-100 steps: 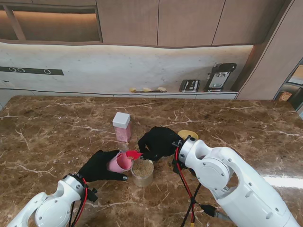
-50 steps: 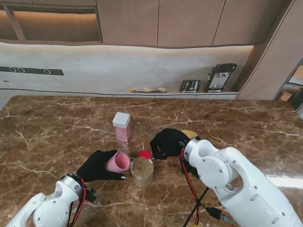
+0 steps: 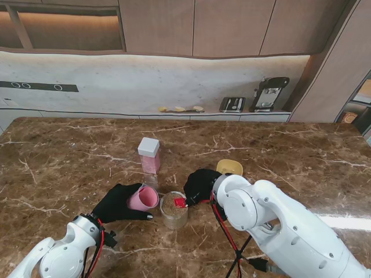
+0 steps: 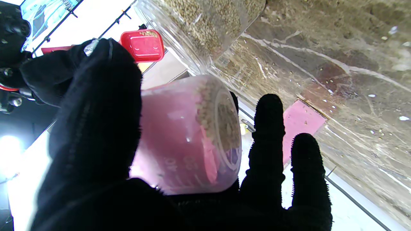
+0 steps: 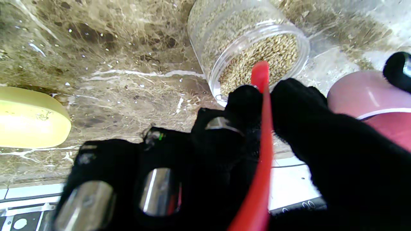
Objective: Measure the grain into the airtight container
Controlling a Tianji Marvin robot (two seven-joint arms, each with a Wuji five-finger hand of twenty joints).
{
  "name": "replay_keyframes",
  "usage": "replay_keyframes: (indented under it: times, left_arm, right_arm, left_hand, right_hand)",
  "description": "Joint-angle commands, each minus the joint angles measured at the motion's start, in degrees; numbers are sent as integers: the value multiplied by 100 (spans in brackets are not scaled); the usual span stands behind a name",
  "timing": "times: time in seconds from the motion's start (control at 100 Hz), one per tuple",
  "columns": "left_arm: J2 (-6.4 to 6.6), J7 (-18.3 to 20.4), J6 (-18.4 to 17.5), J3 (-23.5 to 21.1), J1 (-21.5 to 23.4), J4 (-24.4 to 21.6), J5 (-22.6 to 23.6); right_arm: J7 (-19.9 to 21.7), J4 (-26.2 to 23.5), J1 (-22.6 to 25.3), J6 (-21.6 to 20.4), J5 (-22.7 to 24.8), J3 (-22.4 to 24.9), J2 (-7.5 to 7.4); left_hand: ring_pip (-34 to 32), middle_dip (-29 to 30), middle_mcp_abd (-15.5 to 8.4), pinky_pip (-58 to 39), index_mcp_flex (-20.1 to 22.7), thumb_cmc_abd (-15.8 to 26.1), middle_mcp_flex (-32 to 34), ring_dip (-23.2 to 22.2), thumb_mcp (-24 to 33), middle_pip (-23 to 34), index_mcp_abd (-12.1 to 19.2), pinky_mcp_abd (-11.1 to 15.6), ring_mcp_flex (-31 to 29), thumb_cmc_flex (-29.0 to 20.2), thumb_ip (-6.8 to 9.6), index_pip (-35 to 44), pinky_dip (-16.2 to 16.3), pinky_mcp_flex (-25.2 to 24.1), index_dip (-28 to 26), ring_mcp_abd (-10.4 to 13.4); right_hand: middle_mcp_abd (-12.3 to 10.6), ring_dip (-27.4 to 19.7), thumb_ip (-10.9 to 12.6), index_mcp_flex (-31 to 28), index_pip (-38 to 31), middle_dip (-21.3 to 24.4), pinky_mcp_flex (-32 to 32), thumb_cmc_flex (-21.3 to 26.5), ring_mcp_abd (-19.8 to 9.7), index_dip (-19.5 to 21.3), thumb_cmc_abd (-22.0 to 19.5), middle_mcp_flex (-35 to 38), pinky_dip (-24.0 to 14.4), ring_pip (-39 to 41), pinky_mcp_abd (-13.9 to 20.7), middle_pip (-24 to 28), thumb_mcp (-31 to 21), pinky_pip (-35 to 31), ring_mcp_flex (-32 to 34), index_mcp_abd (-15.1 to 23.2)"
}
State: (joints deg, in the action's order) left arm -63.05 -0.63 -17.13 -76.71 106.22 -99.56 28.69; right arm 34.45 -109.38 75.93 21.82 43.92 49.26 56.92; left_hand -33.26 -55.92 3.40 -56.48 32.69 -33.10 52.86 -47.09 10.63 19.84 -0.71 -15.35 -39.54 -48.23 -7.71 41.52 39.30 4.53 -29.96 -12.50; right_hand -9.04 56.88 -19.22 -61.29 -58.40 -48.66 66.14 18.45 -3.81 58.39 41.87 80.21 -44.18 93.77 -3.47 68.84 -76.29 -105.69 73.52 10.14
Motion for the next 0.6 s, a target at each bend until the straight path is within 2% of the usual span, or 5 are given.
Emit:
replay_keyframes:
  times: [0.0, 0.29, 0.59]
  left_arm:
    - [-13, -22, -17, -1, 56, 32, 11]
    - [-20, -60, -34, -8, 73, 52, 2]
    - [-21, -66, -25, -4, 82, 65, 3]
  right_arm:
    - [83, 3, -54, 78, -17, -73, 2]
    - [140, 91, -458, 793, 162, -661, -30]
    - [100, 225, -685, 1155, 346, -1005, -36]
  left_hand:
    - [-53, -38, -297, 94, 1243, 1432, 704, -50, 1964, 425, 1172, -55, -61, -1199, -190, 1033, 32, -97, 36, 130]
    - [-52, -42, -301, 94, 1240, 1434, 707, -49, 1964, 425, 1170, -45, -65, -1201, -189, 1036, 32, -95, 34, 142]
    - [-53, -45, -294, 91, 1244, 1428, 711, -50, 1973, 429, 1165, -49, -68, -1199, -190, 1039, 34, -95, 34, 139]
  right_hand:
    - [-142, 60, 212, -135, -120, 38, 268, 86, -146, 2, -18, 278, -57, 397, 230, 147, -202, -1185, 192, 107]
    - [-146, 71, 254, -127, -120, 43, 271, 119, -194, -18, -27, 277, -59, 388, 274, 127, -166, -1181, 193, 85]
    - [-146, 81, 280, -128, -127, 42, 273, 138, -204, -31, -35, 278, -61, 387, 298, 124, -131, -1178, 194, 63]
